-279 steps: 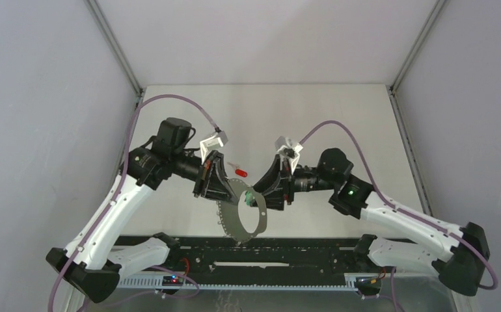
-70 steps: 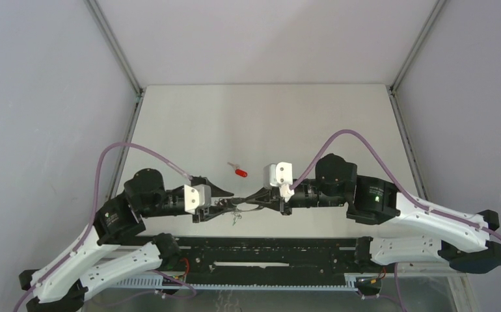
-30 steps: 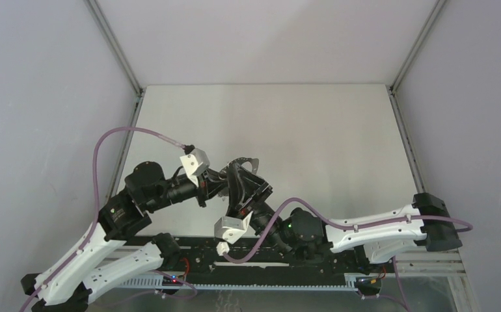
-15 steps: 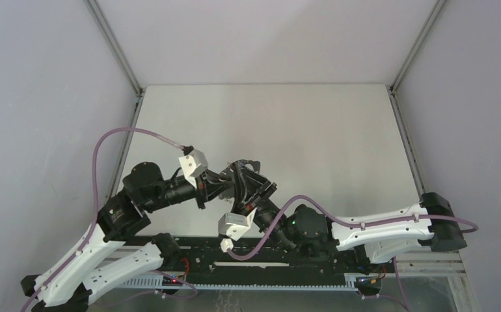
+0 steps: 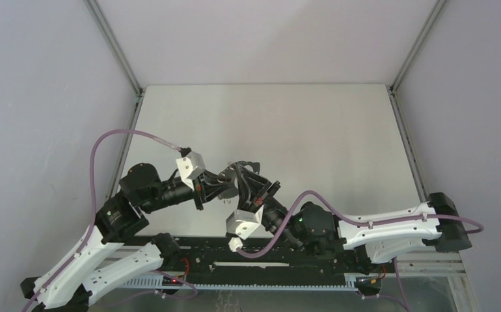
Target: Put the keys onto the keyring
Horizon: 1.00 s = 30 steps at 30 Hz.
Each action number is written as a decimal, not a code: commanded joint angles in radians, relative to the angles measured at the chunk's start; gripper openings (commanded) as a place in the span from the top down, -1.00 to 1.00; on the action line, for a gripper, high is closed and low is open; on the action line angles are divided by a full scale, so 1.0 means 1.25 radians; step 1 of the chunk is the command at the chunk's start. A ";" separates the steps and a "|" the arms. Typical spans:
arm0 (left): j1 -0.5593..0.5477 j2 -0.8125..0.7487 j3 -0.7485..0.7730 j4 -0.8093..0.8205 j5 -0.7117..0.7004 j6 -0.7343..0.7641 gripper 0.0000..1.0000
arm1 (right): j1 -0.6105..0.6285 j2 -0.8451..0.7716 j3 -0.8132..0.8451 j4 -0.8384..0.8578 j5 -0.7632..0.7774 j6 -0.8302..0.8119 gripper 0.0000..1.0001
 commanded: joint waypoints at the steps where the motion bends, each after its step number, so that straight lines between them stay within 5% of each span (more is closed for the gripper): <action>1: 0.001 -0.017 -0.005 0.041 0.034 0.026 0.99 | -0.002 -0.074 0.007 -0.031 -0.013 0.106 1.00; 20: 0.001 -0.020 -0.037 0.044 0.063 0.122 0.97 | -0.003 -0.122 0.054 -0.257 -0.089 0.366 1.00; 26: 0.001 -0.026 -0.049 0.032 0.088 0.160 0.58 | -0.010 -0.132 0.061 -0.282 -0.074 0.479 1.00; 30: 0.000 -0.032 -0.045 0.030 0.115 0.164 0.08 | -0.017 -0.136 0.061 -0.312 -0.080 0.548 1.00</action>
